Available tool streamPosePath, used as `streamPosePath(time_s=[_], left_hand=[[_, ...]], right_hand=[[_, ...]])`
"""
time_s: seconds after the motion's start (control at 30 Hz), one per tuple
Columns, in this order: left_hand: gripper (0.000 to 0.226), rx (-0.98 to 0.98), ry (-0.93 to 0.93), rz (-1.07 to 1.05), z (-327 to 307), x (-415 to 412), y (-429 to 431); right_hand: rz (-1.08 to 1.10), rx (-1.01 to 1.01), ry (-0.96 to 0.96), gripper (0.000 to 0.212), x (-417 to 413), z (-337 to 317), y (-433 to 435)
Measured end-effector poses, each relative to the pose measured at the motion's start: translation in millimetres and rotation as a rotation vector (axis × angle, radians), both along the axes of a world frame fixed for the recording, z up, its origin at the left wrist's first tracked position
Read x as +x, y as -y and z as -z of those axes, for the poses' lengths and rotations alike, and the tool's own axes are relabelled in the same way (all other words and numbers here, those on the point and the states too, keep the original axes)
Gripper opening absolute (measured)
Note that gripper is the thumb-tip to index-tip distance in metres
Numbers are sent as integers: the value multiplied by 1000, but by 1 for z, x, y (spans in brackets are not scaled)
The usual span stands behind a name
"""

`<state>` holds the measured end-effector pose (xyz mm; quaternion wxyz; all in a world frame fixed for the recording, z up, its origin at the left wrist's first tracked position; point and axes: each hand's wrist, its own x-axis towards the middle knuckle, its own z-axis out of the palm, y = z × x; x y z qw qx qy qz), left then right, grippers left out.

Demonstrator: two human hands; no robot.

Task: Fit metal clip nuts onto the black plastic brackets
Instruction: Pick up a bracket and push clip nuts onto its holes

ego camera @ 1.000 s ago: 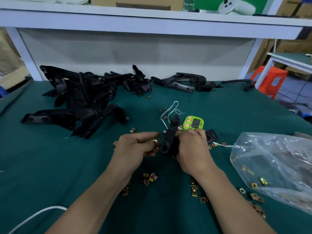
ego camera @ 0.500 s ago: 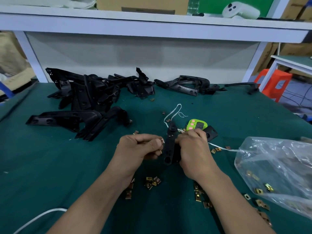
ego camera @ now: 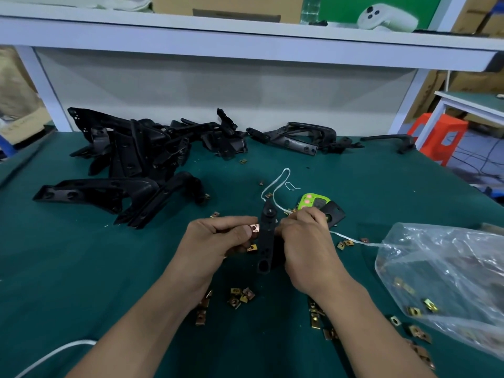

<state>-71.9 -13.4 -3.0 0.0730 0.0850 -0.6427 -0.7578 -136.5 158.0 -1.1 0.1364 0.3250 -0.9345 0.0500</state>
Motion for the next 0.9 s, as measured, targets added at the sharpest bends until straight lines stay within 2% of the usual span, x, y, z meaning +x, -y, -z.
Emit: streamPosePath(time_s=[0.4, 0.5, 0.7, 0.8, 0.9], left_hand=[[19, -2, 7, -91, -7, 3, 2], [23, -11, 20, -84, -6, 3, 3], [14, -12, 0, -57, -5, 5, 0], [13, -38, 45, -90, -3, 5, -2], [19, -149, 74, -154, -3, 6, -7]], right_hand=[[-29, 199, -61, 29, 9, -11, 4], [-48, 194, -51, 24, 12, -11, 6], [-54, 169, -78, 20, 14, -7, 7], [-39, 180, -100, 25, 14, -3, 9], [18, 198, -93, 28, 15, -3, 10]])
